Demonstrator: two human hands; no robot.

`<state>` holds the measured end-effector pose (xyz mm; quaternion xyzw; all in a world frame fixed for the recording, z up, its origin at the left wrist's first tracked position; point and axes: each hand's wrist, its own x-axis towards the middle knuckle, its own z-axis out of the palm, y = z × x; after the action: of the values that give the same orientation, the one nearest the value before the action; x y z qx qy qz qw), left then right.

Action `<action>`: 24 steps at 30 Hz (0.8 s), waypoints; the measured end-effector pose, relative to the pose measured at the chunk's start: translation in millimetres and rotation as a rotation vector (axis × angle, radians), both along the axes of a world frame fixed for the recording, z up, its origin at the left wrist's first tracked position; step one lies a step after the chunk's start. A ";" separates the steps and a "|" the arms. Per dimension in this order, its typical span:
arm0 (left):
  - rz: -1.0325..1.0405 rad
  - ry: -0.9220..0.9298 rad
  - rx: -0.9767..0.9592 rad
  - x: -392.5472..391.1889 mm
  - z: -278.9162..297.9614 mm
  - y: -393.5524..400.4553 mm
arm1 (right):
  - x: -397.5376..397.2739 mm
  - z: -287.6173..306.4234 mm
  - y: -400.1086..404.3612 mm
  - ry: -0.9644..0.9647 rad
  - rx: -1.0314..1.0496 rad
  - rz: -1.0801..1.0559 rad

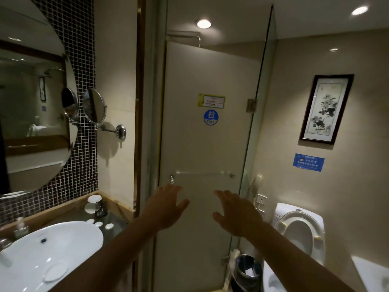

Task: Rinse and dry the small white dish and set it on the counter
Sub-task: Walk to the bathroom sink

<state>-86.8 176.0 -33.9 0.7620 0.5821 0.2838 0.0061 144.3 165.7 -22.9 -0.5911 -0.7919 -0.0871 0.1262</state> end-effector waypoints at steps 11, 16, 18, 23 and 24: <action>0.055 0.014 -0.044 -41.4 2.2 61.2 | -53.6 -3.3 73.7 0.070 -0.066 0.052; 0.088 0.004 -0.057 -67.8 0.8 77.1 | -86.6 -3.1 104.4 0.128 -0.042 0.131; 0.104 0.002 -0.062 -79.8 0.0 83.3 | -98.7 -3.1 119.0 0.130 -0.042 0.162; 0.180 -0.025 -0.041 -111.4 -1.4 100.6 | -130.2 -5.1 161.7 0.157 -0.066 0.262; 0.205 -0.022 -0.035 -118.0 -2.0 103.0 | -138.2 -5.3 169.2 0.163 -0.074 0.297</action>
<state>-204.8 279.1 -35.9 0.6949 0.6619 0.2811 -0.0030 6.2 335.0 -28.2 -0.4768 -0.8604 0.0100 0.1798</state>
